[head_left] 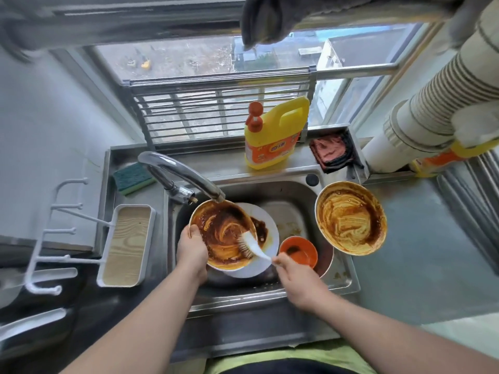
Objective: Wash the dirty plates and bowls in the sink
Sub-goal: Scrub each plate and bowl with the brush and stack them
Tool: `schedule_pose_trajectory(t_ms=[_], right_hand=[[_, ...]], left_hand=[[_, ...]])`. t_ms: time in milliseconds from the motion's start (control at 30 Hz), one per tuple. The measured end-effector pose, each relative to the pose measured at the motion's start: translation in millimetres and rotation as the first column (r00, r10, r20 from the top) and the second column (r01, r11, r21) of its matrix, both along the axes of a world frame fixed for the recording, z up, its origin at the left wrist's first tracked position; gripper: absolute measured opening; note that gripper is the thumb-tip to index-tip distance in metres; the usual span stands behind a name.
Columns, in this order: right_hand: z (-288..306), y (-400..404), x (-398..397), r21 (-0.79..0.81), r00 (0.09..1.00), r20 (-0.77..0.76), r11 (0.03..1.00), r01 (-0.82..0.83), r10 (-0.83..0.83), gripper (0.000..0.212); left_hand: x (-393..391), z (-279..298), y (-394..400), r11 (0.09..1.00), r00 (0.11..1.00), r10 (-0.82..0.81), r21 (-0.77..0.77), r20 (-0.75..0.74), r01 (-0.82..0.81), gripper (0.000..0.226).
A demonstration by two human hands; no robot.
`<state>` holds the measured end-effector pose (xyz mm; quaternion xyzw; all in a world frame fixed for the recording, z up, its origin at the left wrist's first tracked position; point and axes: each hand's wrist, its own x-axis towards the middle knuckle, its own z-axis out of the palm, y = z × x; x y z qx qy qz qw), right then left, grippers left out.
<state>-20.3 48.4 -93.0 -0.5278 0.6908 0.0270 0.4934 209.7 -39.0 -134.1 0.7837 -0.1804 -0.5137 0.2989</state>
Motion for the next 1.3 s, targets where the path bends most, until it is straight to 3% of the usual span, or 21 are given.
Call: schedule_pose_trajectory(t_ms=[133, 267, 400, 500, 600, 767, 900, 1000, 1200, 1300], right_hand=[[-5, -43, 5, -0.082, 0.995, 0.046, 0.993, 0.089, -0.086, 0.023], [11, -12, 37, -0.08, 0.984, 0.172, 0.996, -0.027, 0.041, 0.022], [5, 15, -11, -0.024, 0.996, 0.075, 0.999, -0.035, 0.037, 0.017], [-3, -21, -24, -0.045, 1.0, -0.014, 0.999, 0.018, -0.019, 0.02], [-1, -55, 10, -0.094, 0.999, 0.032, 0.995, 0.039, -0.036, 0.028], [14, -6, 61, -0.022, 0.973, 0.223, 0.998, 0.067, -0.06, 0.022], [12, 1, 56, -0.035, 0.984, 0.175, 0.999, 0.027, -0.021, 0.027], [2, -37, 58, -0.098, 0.996, 0.075, 0.993, 0.063, -0.055, 0.029], [-22, -42, 10, 0.004, 0.994, -0.109, 1.0, 0.004, -0.003, 0.025], [-14, -20, 11, -0.01, 0.997, -0.028, 0.998, 0.069, -0.069, 0.026]], left_hand=[[-20, 7, 5, 0.996, 0.983, -0.049, 0.063, -0.178, 0.061, 0.039], [-27, 13, 0, 0.996, 0.974, 0.026, 0.091, -0.223, -0.006, 0.039], [-6, 2, -5, 0.995, 0.985, 0.092, 0.044, -0.143, -0.086, 0.045], [-9, 0, 6, 0.999, 0.996, -0.029, 0.035, -0.087, 0.032, 0.05], [-23, -2, 17, 0.993, 0.993, -0.109, 0.033, -0.054, 0.11, 0.051], [-21, 1, 9, 0.996, 0.998, 0.032, 0.081, -0.056, -0.027, 0.046], [-19, -4, 10, 0.995, 1.0, -0.009, 0.097, 0.021, 0.007, 0.051], [-32, -3, 19, 0.995, 1.0, -0.027, 0.093, 0.006, 0.027, 0.036], [-15, 8, 9, 0.997, 0.959, -0.076, -0.01, 0.274, 0.082, 0.036], [-10, 19, 2, 0.985, 0.915, -0.156, -0.004, 0.372, 0.17, 0.04]])
